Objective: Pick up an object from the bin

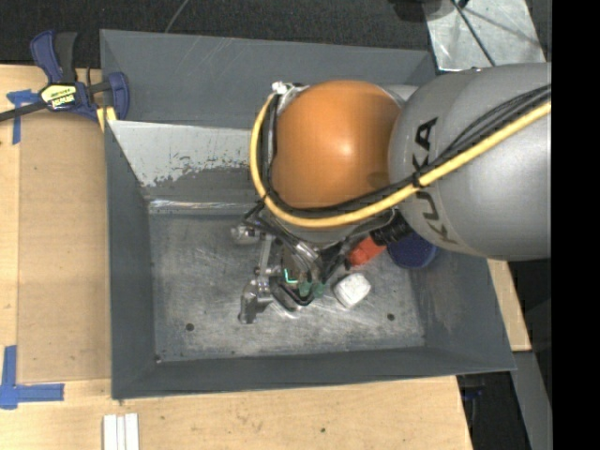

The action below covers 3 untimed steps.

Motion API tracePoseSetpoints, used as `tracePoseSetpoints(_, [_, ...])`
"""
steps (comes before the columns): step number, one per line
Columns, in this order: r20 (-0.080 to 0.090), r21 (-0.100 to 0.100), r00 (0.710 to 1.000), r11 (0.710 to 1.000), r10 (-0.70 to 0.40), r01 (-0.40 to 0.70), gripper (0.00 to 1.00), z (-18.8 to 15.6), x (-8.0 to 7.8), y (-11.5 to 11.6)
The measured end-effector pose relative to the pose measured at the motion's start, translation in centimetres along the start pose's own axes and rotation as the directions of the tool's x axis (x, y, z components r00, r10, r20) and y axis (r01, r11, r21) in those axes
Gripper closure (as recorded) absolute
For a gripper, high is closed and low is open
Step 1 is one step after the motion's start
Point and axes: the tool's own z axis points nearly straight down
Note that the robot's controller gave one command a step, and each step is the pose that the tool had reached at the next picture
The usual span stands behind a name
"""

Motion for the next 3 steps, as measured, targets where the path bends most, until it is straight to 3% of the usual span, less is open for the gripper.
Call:
tracePoseSetpoints(1, [0.000, 0.004, 0.995, 0.995, 0.104, -0.104, 0.00, 8.4, 0.3, -9.3])
tracePoseSetpoints(2, [0.019, -0.008, 0.991, 0.991, 0.134, -0.134, 0.00, 15.0, -3.4, -12.3])
tracePoseSetpoints(3, [0.017, -0.009, 0.990, 0.991, 0.137, -0.137, 1.00, 15.1, -3.4, -12.2])
